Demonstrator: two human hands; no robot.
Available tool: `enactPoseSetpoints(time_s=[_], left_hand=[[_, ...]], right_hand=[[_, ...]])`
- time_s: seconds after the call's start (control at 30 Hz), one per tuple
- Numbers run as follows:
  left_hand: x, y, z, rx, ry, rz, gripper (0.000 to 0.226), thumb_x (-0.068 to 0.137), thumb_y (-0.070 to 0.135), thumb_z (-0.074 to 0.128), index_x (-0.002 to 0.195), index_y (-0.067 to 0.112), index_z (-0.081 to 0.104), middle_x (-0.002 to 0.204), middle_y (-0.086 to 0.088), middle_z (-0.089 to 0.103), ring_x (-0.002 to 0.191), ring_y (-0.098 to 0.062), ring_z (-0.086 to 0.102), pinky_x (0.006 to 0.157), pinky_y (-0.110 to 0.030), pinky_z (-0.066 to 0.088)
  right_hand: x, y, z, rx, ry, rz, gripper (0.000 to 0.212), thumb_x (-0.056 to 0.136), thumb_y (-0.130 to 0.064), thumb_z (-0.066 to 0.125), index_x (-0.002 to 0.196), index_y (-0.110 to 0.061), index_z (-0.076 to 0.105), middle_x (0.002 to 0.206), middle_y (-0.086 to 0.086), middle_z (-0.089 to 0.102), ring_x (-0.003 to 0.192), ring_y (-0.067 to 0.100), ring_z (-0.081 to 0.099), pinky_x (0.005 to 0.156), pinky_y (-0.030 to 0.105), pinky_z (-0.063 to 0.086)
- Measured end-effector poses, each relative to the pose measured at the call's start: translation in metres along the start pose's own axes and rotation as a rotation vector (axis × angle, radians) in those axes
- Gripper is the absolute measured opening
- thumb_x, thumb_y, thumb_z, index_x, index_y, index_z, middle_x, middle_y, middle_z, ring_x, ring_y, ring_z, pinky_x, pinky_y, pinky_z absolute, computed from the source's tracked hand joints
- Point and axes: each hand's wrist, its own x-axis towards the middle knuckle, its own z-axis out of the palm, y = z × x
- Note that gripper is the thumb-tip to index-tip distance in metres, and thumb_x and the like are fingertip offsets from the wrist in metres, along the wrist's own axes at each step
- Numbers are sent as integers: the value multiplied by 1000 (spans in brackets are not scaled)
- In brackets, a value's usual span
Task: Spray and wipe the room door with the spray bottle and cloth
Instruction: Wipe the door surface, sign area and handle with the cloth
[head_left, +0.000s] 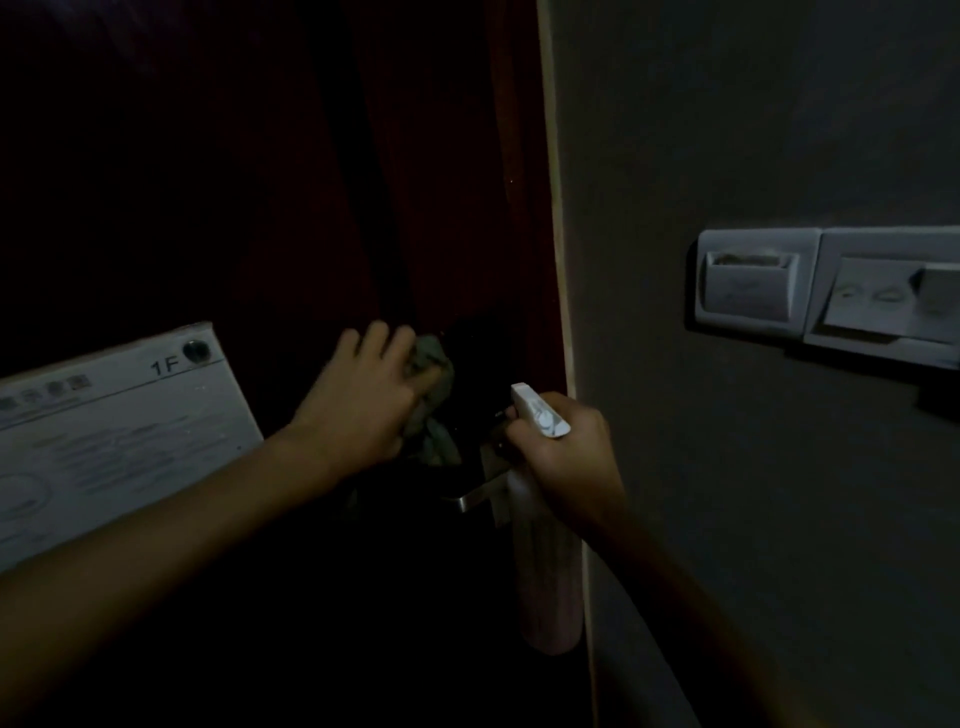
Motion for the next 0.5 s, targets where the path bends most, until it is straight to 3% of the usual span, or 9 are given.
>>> enactPoseSetpoints(time_s=[0.07,0.17,0.3,0.4,0.5], left_hand=[[11,-26,-11,17,120,-94,77,70,45,72,140,23,49,120,-20,41,102,-37,36,79,-45,35],[40,-49,-32,42,173,-150,75,71,43,75,138,22,49,124,-23,41,108,-39,38,84,-48,36],[77,-50,-51,181,136,-20,57,81,47,63,135,30,52,135,-18,35,122,-36,34,97,-50,33],[73,-45,-45,306,61,133,58,87,50,58,140,35,43,144,-19,28,128,-37,29,102,-50,31],[54,-31,-29,372,10,161,60,90,50,54,144,32,37,144,-19,27,127,-36,30,100,-48,32]], right_hand=[[6,0,2,-33,3,1,19,83,-8,64,65,-9,57,57,2,55,54,11,52,52,32,42],[16,-1,7,-55,21,3,16,80,-13,63,65,-13,58,59,0,57,58,14,55,56,36,46],[25,-5,16,-29,16,-17,12,81,-12,63,69,-9,61,62,5,59,60,14,56,57,38,46],[28,-6,21,-4,15,-14,14,78,-17,62,71,-4,61,63,7,61,62,17,58,59,39,47],[27,-4,22,5,27,-7,17,74,-20,61,70,-4,61,63,8,61,63,23,60,61,43,51]])
